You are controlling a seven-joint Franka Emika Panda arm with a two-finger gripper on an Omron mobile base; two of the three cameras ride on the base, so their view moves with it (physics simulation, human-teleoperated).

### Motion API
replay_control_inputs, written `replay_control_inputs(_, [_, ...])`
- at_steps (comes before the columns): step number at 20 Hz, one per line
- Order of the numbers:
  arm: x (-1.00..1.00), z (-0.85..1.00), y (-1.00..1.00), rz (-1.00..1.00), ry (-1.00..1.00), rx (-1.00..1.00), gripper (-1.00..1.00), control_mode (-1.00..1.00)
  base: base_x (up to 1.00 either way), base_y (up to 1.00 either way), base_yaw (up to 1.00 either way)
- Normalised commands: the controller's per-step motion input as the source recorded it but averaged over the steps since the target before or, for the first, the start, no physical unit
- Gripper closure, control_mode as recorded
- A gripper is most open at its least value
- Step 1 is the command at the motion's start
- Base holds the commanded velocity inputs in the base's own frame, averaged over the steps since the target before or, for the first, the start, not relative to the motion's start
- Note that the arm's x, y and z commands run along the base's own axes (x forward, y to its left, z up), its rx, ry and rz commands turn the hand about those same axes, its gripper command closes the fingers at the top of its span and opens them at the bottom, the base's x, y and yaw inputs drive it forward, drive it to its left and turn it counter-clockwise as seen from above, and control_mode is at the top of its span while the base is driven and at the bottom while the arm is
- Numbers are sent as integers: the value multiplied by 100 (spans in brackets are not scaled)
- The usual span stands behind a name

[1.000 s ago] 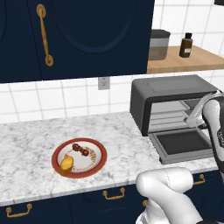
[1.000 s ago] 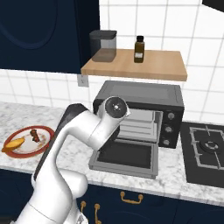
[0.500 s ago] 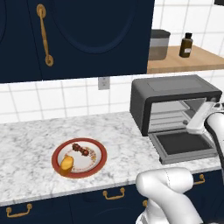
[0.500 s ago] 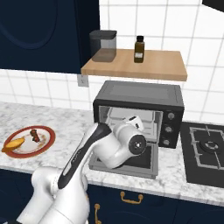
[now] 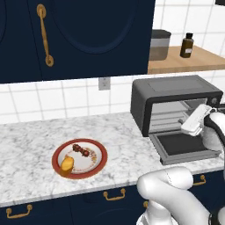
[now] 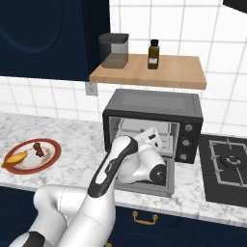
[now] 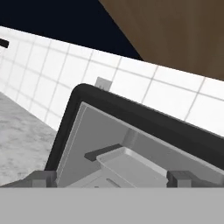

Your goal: Pick up the kebab skewer and baguette bread, and place them inside the toaster oven. Close the toaster oven door and start by setting the timer.

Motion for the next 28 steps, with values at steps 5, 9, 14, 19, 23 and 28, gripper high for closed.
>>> replay_control_inputs(5, [44, -12, -1, 0, -1, 0, -100, -100, 0, 0, 0])
replay_control_inputs(9, [41, -18, -9, 0, 0, -1, -100, -100, 0, 0, 0])
replay_control_inputs(14, [31, -22, -6, 0, -5, -2, -100, -100, 0, 0, 0])
replay_control_inputs(19, [23, -24, -15, -1, -2, -8, -100, -100, 0, 0, 0])
replay_control_inputs(23, [34, -16, -6, -2, -1, -15, -100, -100, 0, 0, 0])
replay_control_inputs(28, [40, -19, -5, -3, 0, -14, -100, -100, 0, 0, 0])
